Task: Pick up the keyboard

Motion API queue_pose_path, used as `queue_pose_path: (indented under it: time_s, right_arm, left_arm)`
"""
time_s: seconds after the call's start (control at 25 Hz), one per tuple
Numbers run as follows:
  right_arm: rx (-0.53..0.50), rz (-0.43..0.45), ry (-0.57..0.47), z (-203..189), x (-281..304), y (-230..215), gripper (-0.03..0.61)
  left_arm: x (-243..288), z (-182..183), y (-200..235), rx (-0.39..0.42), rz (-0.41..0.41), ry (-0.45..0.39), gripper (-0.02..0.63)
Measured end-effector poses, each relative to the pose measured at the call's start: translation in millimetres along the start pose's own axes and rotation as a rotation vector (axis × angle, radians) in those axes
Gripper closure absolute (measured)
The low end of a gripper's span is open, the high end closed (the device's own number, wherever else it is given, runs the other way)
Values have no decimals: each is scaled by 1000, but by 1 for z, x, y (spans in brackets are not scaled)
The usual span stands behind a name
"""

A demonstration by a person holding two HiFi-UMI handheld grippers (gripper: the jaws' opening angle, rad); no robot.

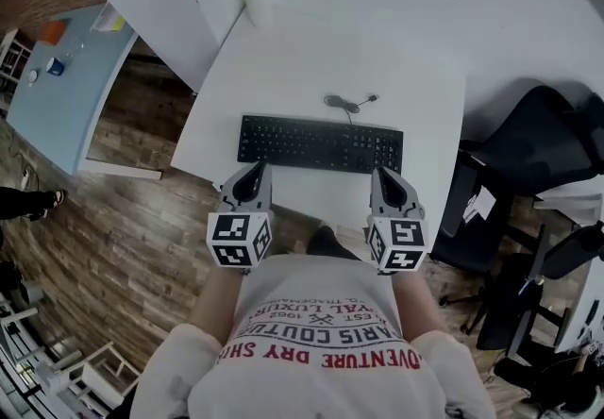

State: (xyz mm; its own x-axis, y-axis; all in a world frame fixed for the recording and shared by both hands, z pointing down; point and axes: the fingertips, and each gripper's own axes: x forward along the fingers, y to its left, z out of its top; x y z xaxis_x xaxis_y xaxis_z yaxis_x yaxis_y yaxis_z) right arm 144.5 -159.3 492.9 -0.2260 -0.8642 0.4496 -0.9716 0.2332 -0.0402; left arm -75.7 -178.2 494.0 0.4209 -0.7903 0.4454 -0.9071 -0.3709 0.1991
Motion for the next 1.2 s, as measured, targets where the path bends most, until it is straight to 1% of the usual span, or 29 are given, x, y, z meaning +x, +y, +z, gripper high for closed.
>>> queue_pose_path:
  time_s: [0.08,0.12,0.28,0.36,0.44,0.48,0.56,0.64,0.76,0.8,0.84,0.88,1.08,1.2]
  right_arm:
    - [-1,22,27,-5,11,-13,554]
    - [1,33,45,-10,16,-18,554]
    - [10,42,117,-33,36,-48,552]
    - [15,42,144,-43,42,-61,552]
    - [11,48,178,-52,50,-70,552]
    - [15,54,198,-57,55,-74,541]
    - [36,67,240,-69,62,-80,437]
    - [50,68,274,-78,67,-87,414]
    - [74,58,309,-88,79,-98,376]
    - [89,53,319,-92,83,-101,365]
    - [105,48,330,-95,87,-105,356]
    - [119,45,341,-98,91,-108,345]
    - [184,51,394,-111,112,-121,324]
    - [218,58,428,-120,118,-123,310]
  left_arm:
    - [19,-8,-1,-6,26,26,578]
    - [27,-13,-3,-12,22,37,578]
    - [52,-26,-7,-82,-25,58,578]
    - [58,-36,4,-116,-17,91,578]
    - [64,-48,24,-126,18,138,578]
    - [67,-53,35,-122,35,163,578]
    - [73,-63,53,-111,59,210,578]
    - [77,-69,70,-113,86,237,577]
    - [83,-73,95,-138,133,258,575]
    - [86,-76,102,-146,143,275,554]
    - [88,-80,108,-155,147,296,493]
    - [91,-84,113,-166,148,317,452]
    - [109,-100,130,-202,140,421,381]
    - [117,-109,133,-215,107,489,360]
